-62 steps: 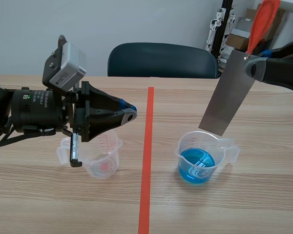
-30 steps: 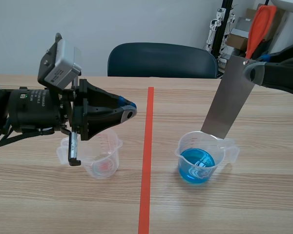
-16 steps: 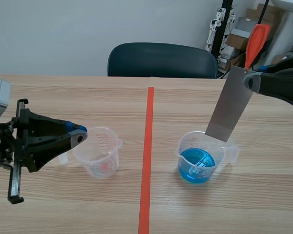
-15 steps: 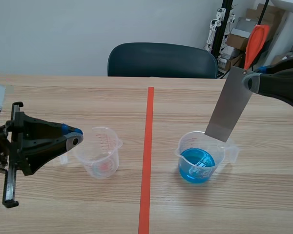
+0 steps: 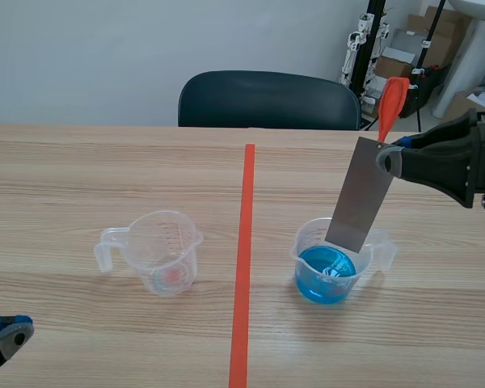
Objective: Do the redox reaction experiment. lower the plate into the blue solution
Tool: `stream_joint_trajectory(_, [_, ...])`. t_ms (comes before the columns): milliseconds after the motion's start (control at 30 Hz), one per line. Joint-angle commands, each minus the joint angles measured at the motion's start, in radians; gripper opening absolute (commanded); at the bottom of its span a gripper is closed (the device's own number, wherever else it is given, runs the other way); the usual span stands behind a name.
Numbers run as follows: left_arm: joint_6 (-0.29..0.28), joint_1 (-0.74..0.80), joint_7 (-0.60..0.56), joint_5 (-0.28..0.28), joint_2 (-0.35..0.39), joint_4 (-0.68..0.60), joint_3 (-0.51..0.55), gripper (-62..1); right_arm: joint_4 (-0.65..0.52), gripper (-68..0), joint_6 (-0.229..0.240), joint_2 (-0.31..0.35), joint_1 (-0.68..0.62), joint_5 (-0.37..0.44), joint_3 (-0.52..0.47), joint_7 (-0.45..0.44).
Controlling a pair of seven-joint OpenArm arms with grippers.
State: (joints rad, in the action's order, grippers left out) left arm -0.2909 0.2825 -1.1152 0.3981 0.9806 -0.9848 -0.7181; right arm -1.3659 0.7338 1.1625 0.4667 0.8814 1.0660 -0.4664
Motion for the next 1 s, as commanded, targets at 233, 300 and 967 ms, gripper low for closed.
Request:
stream_joint_trajectory(233, [0.019, 0.072, -0.189, -0.041, -0.158, 0.157, 0.077, -57.9, 0.045, -66.9, 0.012, -0.047, -0.002, -0.01, -0.019, -0.01])
stream_joint_trajectory(300, [0.021, 0.083, -0.218, -0.077, -0.204, 0.189, 0.093, -57.9, 0.062, -66.9, 0.012, -0.063, -0.002, -0.022, -0.019, -0.01])
stream_joint_trajectory(967, [0.149, 0.088, -0.439, -0.596, -0.593, 0.403, 0.393, -57.8, 0.186, -66.9, 0.012, -0.188, -0.005, -0.098, -0.019, -0.003])
